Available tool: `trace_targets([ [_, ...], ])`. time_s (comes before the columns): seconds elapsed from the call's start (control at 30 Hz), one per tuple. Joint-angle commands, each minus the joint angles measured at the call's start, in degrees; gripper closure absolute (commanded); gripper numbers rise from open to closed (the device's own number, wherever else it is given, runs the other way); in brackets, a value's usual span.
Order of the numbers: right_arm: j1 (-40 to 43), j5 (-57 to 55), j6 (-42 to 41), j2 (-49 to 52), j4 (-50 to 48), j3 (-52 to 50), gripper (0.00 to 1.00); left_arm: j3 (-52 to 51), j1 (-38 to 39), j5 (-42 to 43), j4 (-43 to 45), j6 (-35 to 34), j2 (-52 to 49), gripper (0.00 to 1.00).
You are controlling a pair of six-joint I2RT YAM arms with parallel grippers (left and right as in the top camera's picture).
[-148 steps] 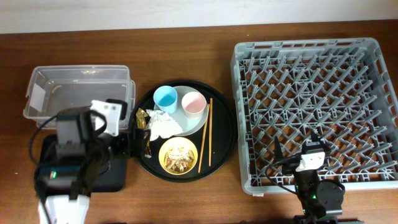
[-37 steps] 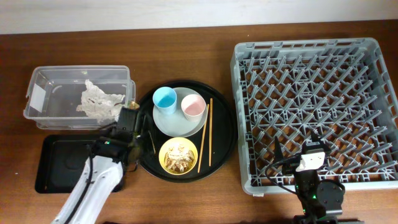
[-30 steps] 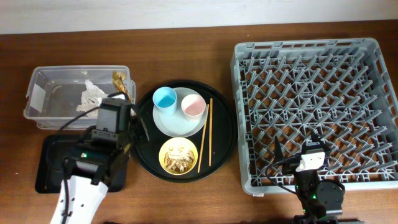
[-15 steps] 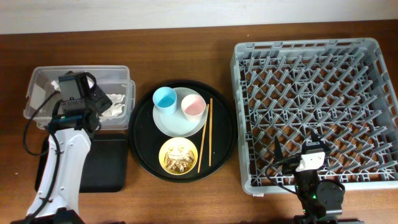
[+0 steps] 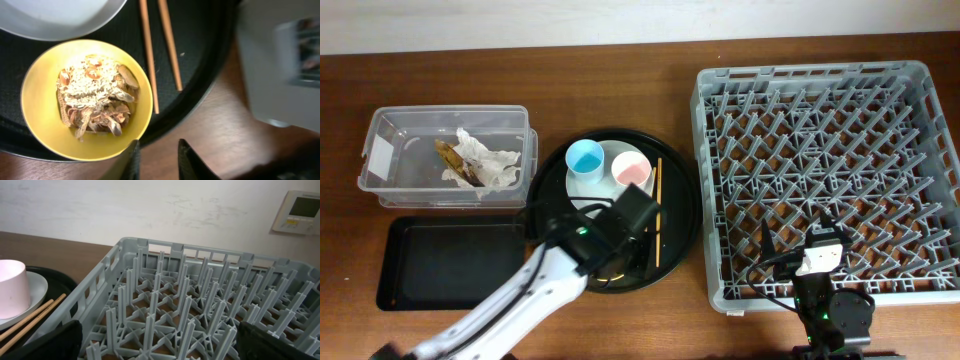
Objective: Sort waste into correct bins and load items into the dishwasher rack
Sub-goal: 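Grasp the yellow bowl rim with the left gripper and lift it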
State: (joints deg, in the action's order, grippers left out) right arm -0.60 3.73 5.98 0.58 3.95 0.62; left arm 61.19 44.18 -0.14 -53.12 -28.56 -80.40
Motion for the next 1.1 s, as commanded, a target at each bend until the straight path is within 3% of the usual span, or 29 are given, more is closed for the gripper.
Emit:
trace_targets([
  [0.0,0.3,-0.1,-0.2,-0.4,0.3,-0.3,0.02,-0.3,1.0,-4.1,0.9,-0.7,-6.5,0.71],
  [0.53,0.3,-0.1,-0.2,-0.4,0.3,-0.3,0.02,-0.4,3.7,-5.3,6.8,-2.1,-8.8,0.65],
  [0.6,0.3,-0.1,-0.2,-0.4,0.3,-0.3,0.02,-0.4,3.7,-5.3,7.8,-2.1,-8.8,0.66],
  [0.67,0.3,-0.1,-0.2,-0.4,0.3,-0.3,0.02,-0.4,3.7,-6.1,7.9,-2.1,-9.2,0.77],
  [0.8,0.3,-0.1,-0.2,-0.4,0.3,-0.3,0.02,-0.4,3.7,-10.2,7.5,-2.1,-14.1,0.82],
  [1.07,0.3,-0.1,-0.2,-0.4,0.3,-0.3,0.02,-3.4,3.8,-11.3,8.9,-3.3,-15.2,0.81],
])
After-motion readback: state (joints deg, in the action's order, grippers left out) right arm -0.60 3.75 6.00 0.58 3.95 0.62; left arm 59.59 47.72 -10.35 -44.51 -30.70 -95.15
